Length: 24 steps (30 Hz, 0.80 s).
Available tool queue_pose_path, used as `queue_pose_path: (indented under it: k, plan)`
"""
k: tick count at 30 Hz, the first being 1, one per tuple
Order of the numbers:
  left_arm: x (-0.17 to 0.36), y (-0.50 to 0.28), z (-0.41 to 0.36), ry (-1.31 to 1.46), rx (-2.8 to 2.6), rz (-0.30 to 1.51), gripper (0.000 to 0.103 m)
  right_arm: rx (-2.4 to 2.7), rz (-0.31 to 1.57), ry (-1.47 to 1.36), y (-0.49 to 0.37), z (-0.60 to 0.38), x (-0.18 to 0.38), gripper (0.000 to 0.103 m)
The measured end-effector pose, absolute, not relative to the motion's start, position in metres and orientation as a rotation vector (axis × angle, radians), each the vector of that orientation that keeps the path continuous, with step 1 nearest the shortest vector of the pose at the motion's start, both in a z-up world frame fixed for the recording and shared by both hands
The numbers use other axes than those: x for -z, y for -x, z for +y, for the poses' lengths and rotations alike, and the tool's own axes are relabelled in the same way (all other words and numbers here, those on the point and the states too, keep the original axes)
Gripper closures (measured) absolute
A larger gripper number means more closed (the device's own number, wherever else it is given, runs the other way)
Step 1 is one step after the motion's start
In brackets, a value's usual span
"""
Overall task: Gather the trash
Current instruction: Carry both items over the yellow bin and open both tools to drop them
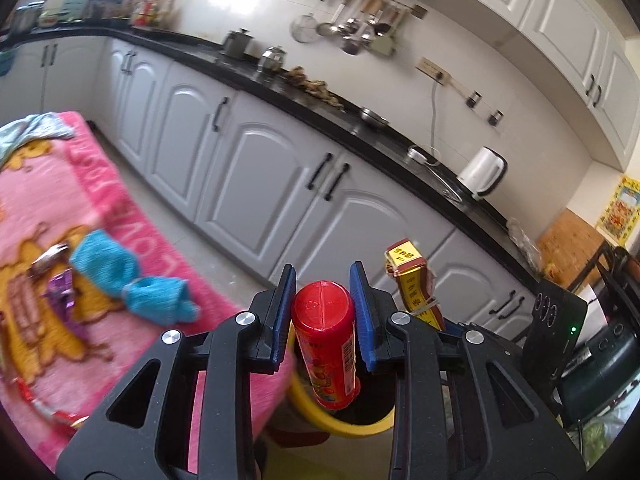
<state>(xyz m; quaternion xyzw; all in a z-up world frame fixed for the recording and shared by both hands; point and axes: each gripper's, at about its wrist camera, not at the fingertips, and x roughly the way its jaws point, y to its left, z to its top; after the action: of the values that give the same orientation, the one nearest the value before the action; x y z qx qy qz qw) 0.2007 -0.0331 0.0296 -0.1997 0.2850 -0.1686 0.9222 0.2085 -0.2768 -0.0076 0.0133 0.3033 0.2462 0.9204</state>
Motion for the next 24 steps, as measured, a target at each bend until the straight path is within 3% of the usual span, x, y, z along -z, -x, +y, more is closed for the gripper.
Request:
queue_pose_path:
  k: [10,24]
  plan:
    - [-0.031,-0.231,-0.095,0.362,0.408,0.582,0.082,-0.393,0.588,-0.123,-0.207,-0.347,0.008,0.071]
    - [-0.002,-0.263,-0.139,0.327,0.452,0.612,0.082,-0.337,0.665,-0.220,-0.221,-0.372,0.043,0.071]
